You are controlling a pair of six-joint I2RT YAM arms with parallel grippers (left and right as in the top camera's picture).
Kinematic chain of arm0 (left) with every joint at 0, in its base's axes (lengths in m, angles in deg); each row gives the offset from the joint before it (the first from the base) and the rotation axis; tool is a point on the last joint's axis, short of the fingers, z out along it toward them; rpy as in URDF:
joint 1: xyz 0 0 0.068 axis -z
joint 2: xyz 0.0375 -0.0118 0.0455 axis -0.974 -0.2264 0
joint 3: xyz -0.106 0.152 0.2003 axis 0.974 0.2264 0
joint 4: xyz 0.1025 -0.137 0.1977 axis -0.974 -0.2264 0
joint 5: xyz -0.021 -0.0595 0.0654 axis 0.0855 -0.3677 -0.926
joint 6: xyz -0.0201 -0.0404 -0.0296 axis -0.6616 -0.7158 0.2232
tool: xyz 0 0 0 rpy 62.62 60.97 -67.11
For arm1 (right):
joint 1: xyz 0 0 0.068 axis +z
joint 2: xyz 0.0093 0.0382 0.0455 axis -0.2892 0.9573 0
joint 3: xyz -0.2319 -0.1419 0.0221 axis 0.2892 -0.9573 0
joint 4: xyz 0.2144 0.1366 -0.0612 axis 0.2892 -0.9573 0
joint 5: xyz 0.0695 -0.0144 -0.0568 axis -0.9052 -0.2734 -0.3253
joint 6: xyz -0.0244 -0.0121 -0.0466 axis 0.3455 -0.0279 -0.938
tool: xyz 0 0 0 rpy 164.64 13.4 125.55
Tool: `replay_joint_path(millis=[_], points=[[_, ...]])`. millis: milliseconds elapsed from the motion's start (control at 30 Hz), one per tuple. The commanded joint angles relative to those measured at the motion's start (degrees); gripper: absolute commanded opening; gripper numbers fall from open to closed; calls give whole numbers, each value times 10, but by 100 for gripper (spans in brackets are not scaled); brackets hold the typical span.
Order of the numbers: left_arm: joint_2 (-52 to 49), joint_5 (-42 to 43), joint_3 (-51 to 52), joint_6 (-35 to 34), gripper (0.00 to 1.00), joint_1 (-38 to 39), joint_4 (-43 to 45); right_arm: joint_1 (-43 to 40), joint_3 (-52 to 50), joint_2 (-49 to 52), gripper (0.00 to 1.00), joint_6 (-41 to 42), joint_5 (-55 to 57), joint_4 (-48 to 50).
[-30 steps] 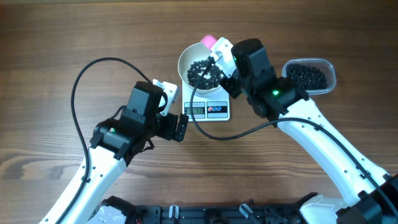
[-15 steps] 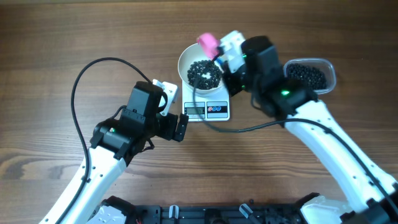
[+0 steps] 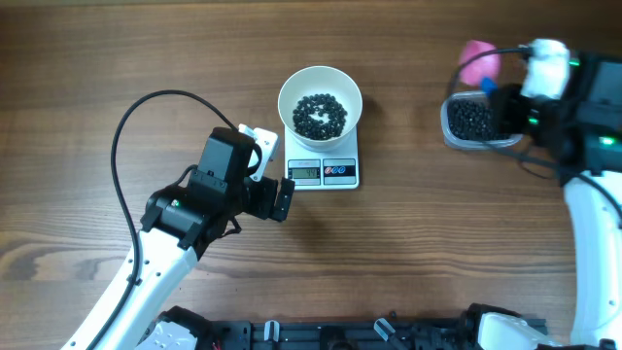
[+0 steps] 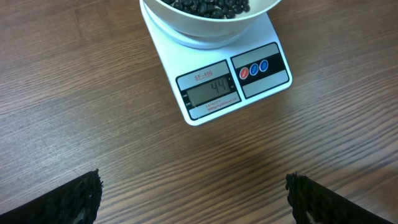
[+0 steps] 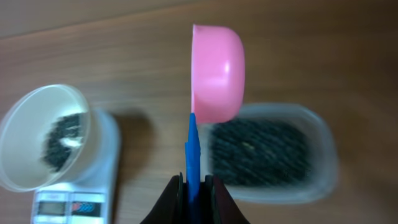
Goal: Scoop item into bowl and weigh 150g on scale
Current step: 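Carry the empty pink scoop back to the bean tub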
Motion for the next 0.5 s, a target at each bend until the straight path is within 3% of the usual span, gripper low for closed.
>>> replay_joint_path(millis=[0, 167, 333, 467], points=[[-2, -5, 6, 7, 100, -3, 1, -42, 0, 2, 4, -5, 34, -21], [-2, -5, 6, 7, 100, -3, 1, -50, 0, 8, 4, 14, 55, -32], [-2, -5, 6, 7, 100, -3, 1, -50, -1, 22, 4, -63, 60, -45], [-2, -5, 6, 7, 100, -3, 1, -50, -1, 48, 4, -68, 59, -48]])
